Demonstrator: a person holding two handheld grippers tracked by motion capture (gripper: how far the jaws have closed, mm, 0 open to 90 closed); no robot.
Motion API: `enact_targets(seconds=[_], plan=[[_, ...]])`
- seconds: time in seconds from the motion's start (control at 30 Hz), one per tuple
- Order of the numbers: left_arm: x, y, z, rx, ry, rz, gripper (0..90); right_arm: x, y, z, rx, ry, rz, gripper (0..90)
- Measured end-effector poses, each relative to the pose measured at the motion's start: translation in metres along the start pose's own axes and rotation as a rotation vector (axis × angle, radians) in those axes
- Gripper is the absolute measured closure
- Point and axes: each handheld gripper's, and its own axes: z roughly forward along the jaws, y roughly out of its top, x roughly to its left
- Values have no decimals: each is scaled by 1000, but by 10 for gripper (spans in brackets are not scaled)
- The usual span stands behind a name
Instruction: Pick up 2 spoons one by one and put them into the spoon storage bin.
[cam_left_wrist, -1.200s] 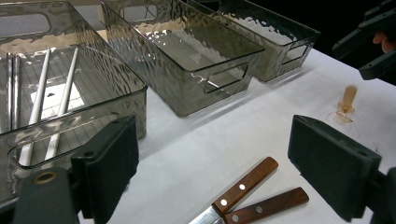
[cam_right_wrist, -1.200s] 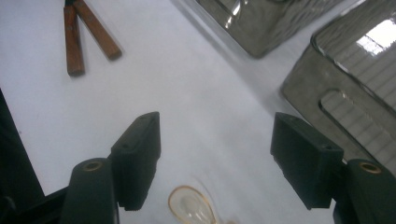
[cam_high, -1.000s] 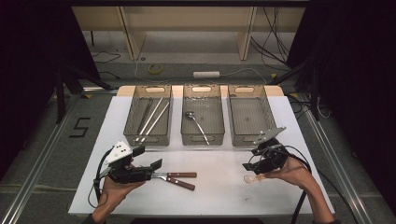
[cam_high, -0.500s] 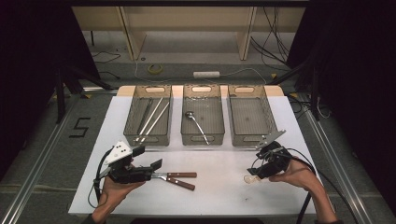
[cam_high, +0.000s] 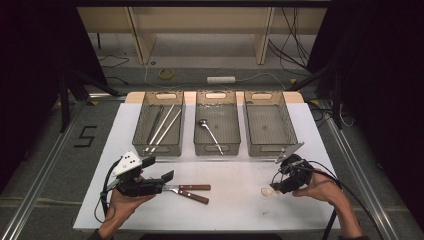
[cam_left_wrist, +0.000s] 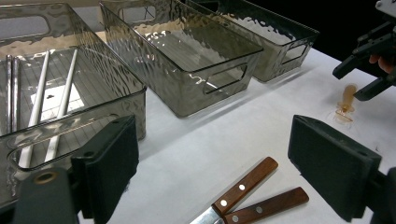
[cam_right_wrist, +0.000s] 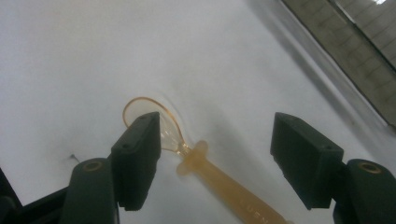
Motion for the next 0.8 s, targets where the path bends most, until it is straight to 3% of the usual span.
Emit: enact_targets(seconds=[0.43, 0.8], plan=[[0, 0, 0, 1, -1, 0, 157, 4, -4, 15, 102, 15, -48, 445], [0, 0, 0, 3, 1, 4, 157, 6, -6, 22, 149, 24, -81, 554]])
